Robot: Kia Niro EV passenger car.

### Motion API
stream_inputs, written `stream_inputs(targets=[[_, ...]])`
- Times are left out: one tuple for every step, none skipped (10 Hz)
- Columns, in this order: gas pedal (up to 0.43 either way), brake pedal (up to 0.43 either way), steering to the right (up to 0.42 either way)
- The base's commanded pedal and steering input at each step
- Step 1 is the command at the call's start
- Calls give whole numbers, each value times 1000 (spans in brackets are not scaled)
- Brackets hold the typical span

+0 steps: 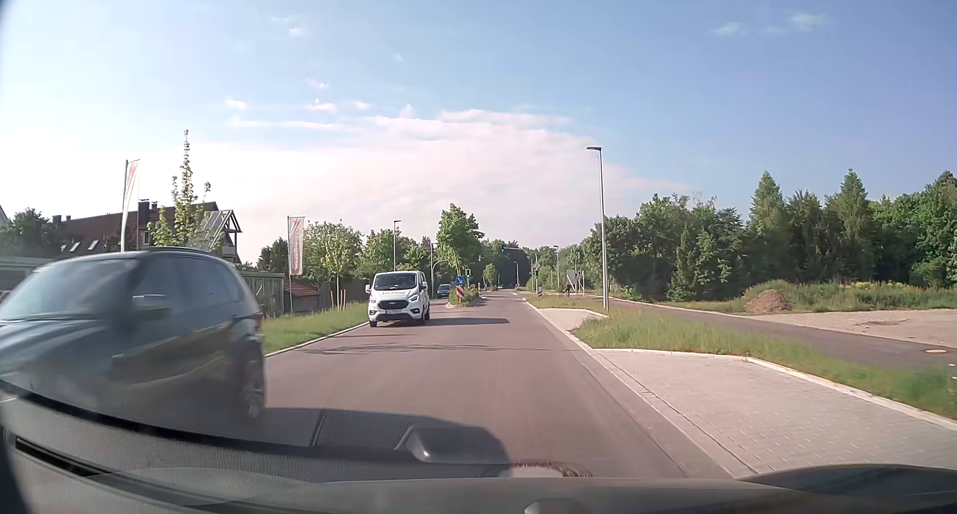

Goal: Follow the waypoints while adhering to traffic rules and regulations

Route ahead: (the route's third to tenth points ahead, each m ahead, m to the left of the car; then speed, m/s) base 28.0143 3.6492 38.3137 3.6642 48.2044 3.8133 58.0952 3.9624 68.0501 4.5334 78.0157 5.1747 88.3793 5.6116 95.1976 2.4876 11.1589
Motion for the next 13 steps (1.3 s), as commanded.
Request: stream_inputs(targets=[[87,0,-4],[79,0,-3],[79,0,-3],[79,0,-4],[79,0,-3],[79,0,-4],[79,0,-4],[79,0,-4],[79,0,-4],[79,0,-4],[87,0,-4],[87,0,-4],[87,0,-4]])
